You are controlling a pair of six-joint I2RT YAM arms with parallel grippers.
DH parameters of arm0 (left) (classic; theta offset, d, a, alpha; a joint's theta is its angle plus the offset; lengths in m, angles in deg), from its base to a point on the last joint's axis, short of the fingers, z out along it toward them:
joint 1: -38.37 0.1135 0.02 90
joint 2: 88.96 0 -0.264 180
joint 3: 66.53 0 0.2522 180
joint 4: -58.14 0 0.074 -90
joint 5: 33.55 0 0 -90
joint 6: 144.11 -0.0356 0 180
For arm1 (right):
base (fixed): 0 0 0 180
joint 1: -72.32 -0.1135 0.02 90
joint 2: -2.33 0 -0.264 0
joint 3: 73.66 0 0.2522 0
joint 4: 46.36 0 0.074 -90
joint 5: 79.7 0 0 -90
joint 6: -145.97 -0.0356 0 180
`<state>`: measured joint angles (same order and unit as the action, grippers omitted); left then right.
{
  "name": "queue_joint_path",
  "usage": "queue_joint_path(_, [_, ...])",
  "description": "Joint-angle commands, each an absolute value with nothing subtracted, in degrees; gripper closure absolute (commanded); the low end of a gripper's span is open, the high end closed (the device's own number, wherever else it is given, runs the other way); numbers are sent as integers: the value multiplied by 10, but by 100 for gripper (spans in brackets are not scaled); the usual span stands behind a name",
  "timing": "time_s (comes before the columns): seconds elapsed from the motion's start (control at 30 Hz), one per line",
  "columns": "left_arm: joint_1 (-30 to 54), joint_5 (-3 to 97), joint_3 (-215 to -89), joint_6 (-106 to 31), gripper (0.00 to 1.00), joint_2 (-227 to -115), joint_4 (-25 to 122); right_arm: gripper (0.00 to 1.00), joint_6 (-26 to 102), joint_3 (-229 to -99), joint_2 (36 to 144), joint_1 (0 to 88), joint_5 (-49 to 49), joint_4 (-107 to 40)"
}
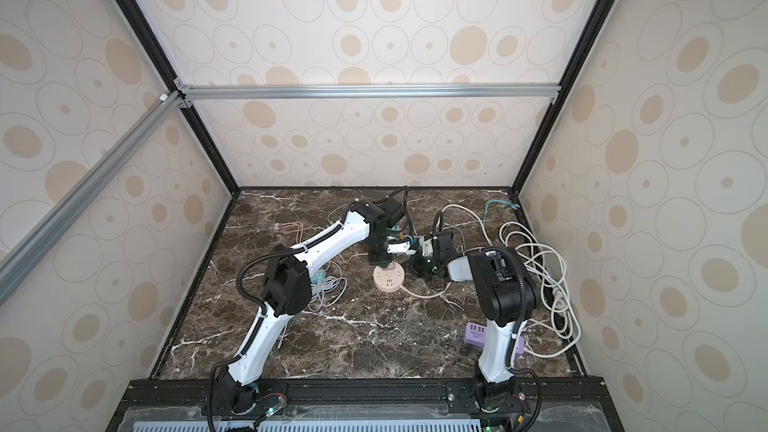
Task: Insert the plug
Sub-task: 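Press the pink adapter down into the round socket with the right gripper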
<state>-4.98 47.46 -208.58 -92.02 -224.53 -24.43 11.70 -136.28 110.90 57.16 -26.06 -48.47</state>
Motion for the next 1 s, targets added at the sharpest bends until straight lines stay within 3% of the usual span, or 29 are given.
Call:
queue_joint_path(0.0, [-58,465,-2027,-916,97,-2239,-223,95,108,-1354,1111,536,-330,-471])
queue_joint_path(0.63, [-84,495,-1999,-914,100,-2302,-175,96,67,-1352,1147,520,-335,-511])
queue_joint_path(0.97, [-88,454,-1989,-930,100,-2323,-168,97,50,-1345,1152,518,-330,-532])
